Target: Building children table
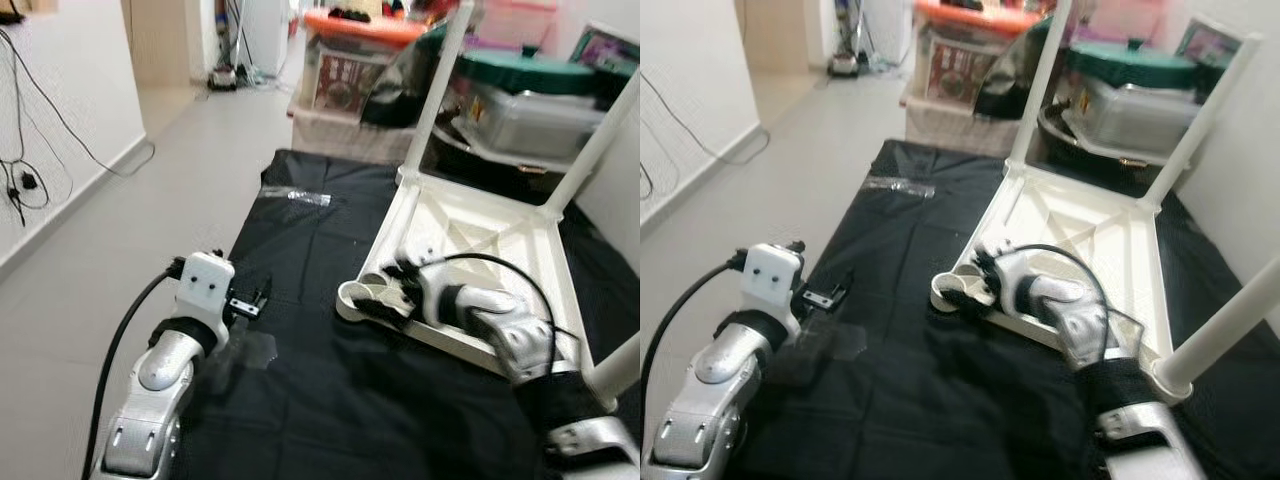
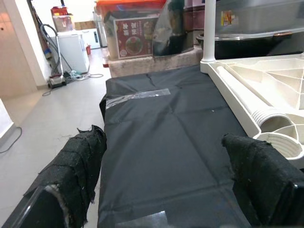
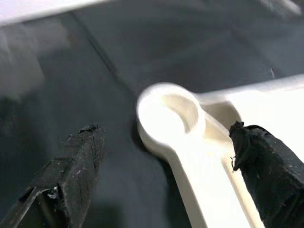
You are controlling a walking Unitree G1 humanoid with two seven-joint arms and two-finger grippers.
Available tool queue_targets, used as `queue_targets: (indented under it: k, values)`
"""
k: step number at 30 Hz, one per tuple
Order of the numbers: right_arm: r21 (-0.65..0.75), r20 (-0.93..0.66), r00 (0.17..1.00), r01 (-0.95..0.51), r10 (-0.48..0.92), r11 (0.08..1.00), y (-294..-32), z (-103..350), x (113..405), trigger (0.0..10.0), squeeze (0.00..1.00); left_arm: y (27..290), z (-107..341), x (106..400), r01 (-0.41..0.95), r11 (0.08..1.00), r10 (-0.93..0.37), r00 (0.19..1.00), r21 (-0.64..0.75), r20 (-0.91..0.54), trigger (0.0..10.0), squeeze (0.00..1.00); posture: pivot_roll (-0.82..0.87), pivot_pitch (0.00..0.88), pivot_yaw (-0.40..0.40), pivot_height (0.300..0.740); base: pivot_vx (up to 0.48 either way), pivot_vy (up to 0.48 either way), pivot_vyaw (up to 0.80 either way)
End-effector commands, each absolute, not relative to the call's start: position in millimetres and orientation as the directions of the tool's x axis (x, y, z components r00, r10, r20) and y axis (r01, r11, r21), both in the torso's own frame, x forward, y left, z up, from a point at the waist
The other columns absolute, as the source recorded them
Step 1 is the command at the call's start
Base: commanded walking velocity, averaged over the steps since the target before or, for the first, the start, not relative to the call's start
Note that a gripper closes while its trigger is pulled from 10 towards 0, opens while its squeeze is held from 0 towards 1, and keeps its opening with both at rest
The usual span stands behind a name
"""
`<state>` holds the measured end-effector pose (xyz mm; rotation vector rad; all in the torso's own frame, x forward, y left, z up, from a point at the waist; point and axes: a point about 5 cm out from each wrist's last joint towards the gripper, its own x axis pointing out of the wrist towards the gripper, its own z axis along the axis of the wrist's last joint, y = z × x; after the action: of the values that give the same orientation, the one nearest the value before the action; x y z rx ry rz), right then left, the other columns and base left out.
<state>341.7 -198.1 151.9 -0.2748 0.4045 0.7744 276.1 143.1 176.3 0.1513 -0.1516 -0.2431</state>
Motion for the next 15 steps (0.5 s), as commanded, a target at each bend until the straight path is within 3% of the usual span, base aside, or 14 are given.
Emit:
queue_targets:
  k: [1, 15]
  values:
    - [-0.086, -0.466, 0.624, -0.737, 0.626, 0.670, -196.3, 147.7, 343.1, 10.0, 0.00, 141.8, 176.4, 276.2, 0.239, 0.956, -0.262, 0.956, 0.172, 0.131, 10.0, 0.00, 0.07, 0.000, -0.130, 0.740, 0.000, 0.000, 0.00]
    - [-0.096, -0.588, 0.610, -0.704, 0.531, 0.703, -179.1, 111.6, 362.6, 10.0, 0.00, 140.6, 179.3, 278.5, 0.240, 0.955, -0.266, 0.953, 0.176, 0.142, 10.0, 0.00, 0.09, 0.000, -0.133, 0.740, 0.000, 0.000, 0.00]
